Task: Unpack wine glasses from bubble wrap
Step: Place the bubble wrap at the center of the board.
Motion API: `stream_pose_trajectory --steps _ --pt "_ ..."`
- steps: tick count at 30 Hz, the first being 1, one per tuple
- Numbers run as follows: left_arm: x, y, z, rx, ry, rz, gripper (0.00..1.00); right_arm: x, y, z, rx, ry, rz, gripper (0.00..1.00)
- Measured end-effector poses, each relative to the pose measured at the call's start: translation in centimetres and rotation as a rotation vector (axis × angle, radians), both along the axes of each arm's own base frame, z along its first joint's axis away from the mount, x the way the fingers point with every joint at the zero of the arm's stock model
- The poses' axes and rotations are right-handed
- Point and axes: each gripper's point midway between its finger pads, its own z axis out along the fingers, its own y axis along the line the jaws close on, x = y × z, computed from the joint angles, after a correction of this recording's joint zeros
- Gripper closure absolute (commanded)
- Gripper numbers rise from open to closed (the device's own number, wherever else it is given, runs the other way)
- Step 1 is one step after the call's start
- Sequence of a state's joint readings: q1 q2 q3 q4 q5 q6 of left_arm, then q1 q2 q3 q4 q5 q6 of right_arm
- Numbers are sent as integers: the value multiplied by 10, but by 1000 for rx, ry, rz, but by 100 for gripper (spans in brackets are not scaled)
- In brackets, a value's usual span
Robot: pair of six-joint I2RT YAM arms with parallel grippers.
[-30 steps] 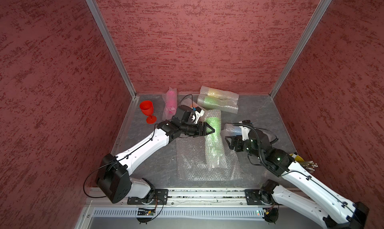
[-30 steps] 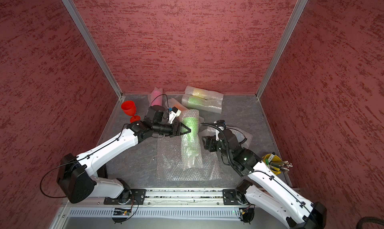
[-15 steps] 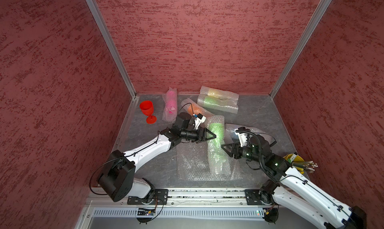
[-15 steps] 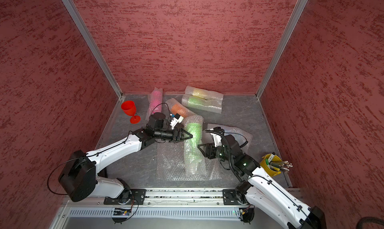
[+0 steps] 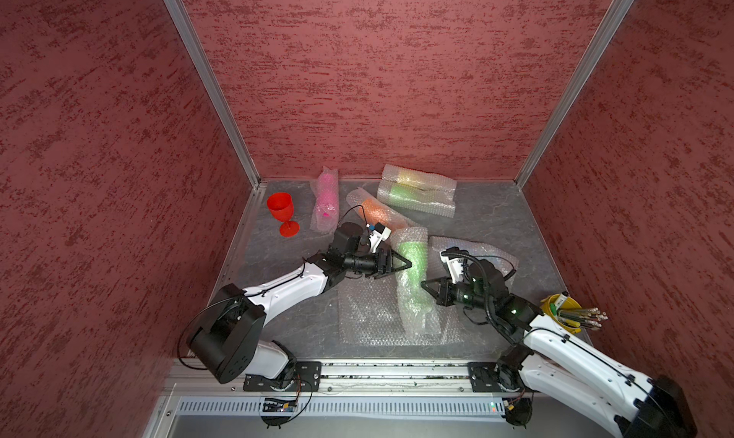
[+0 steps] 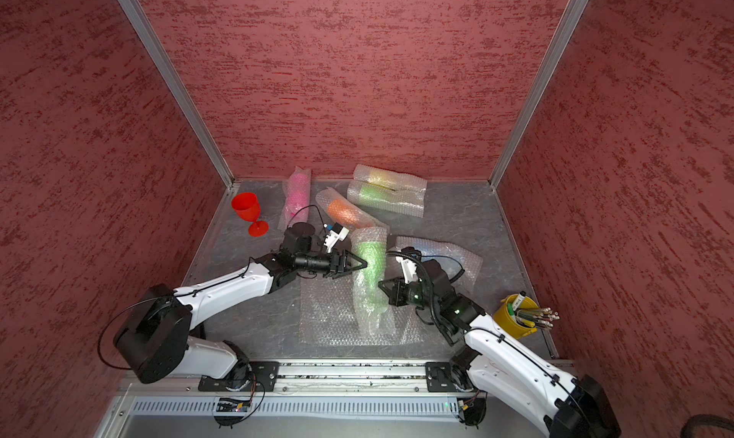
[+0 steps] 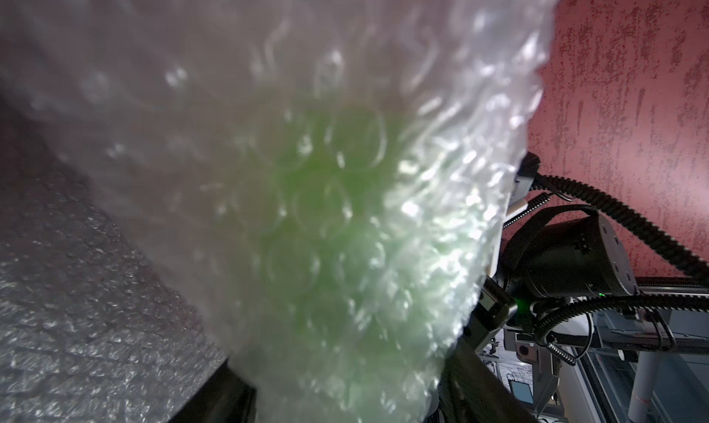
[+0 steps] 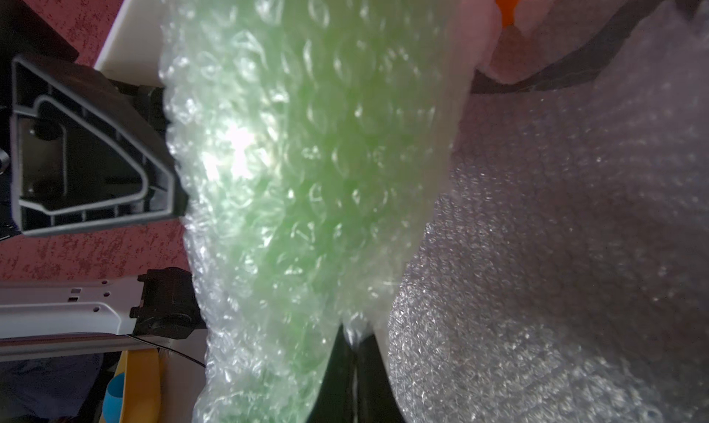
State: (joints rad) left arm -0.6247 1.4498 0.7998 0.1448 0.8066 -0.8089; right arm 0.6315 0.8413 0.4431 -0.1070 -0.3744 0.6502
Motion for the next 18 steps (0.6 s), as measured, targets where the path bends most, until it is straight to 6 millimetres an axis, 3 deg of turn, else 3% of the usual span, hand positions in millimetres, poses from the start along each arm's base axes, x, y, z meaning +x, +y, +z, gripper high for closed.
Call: stream_pose_trajectory --steps 6,9,18 --pt "6 -1 -35 71 68 25 13 3 1 -27 -22 64 -18 100" --pt "10 6 -52 129 106 51 1 7 1 -33 -27 84 -39 100" --pt "26 52 -71 258 174 180 0 15 3 -50 -54 122 -59 100"
